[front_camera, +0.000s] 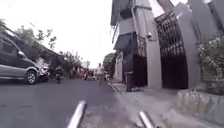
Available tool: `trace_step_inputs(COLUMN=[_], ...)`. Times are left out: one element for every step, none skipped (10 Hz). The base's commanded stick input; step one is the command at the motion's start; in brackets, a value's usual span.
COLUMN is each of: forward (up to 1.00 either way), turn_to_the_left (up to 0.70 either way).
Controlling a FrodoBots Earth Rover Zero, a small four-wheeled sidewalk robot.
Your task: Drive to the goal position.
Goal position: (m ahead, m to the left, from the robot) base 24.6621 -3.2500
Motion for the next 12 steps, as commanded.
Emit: trace_step_inputs(forward=[1.00, 1.00, 1.00, 1.00, 1.00, 1.00, 1.00, 1.00, 1.00, 1.00, 1.00, 1.00], turn_to_the_left=[0.00, 0.00, 0.00, 0.00, 0.00, -0.25, -0.40, -0.40, -0.40, -0.40, -0.26, 0.00])
